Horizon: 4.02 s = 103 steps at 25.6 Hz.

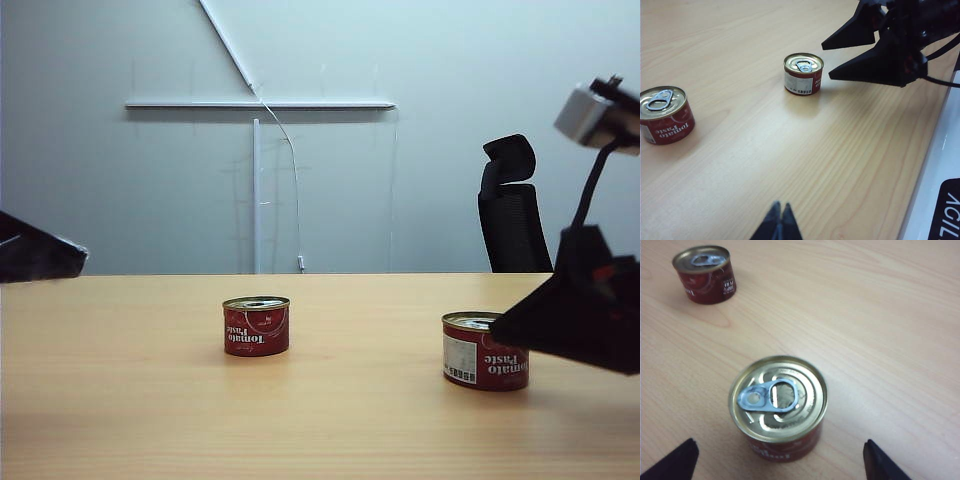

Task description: Stack a can of tomatoes on the right onto the can of tomatoes on the left.

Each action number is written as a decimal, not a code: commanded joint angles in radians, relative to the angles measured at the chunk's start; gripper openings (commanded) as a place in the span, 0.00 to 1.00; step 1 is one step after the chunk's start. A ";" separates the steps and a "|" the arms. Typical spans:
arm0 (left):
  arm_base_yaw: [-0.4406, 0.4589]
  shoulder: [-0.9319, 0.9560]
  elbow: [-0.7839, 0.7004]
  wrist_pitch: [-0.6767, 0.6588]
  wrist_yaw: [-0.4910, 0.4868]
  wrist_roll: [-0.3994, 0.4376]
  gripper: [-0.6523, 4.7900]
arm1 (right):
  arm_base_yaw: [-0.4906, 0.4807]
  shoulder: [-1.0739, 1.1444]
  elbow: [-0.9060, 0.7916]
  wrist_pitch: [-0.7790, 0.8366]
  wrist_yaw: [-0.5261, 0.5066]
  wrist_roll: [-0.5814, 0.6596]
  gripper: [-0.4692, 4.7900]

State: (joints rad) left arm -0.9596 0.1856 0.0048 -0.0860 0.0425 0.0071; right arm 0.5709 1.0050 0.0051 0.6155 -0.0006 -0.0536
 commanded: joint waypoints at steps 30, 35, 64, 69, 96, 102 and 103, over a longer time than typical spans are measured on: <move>0.001 0.000 0.004 0.013 0.003 0.000 0.11 | 0.001 0.446 0.136 0.316 -0.017 -0.003 0.44; 0.001 0.000 0.004 0.013 0.003 0.000 0.11 | 0.001 0.441 0.140 0.460 -0.018 0.039 0.42; 0.364 0.000 0.004 0.013 0.002 0.000 0.11 | 0.086 0.806 0.915 -0.169 -0.331 -0.075 0.42; 0.369 0.000 0.004 0.013 0.003 0.000 0.11 | 0.103 0.824 0.916 -0.171 -0.264 -0.085 0.42; 0.368 0.000 0.004 0.013 0.003 0.000 0.11 | 0.103 0.787 0.916 -0.277 -0.263 -0.069 0.43; 0.368 0.000 0.004 0.013 0.003 0.000 0.11 | 0.103 0.787 0.916 -0.275 -0.259 -0.069 0.84; 0.368 0.000 0.004 0.013 0.003 0.000 0.11 | 0.103 0.787 0.916 -0.274 -0.260 -0.069 0.93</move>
State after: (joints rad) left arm -0.5930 0.1852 0.0051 -0.0864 0.0422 0.0067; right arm 0.6731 1.8000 0.9165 0.3309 -0.2619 -0.1246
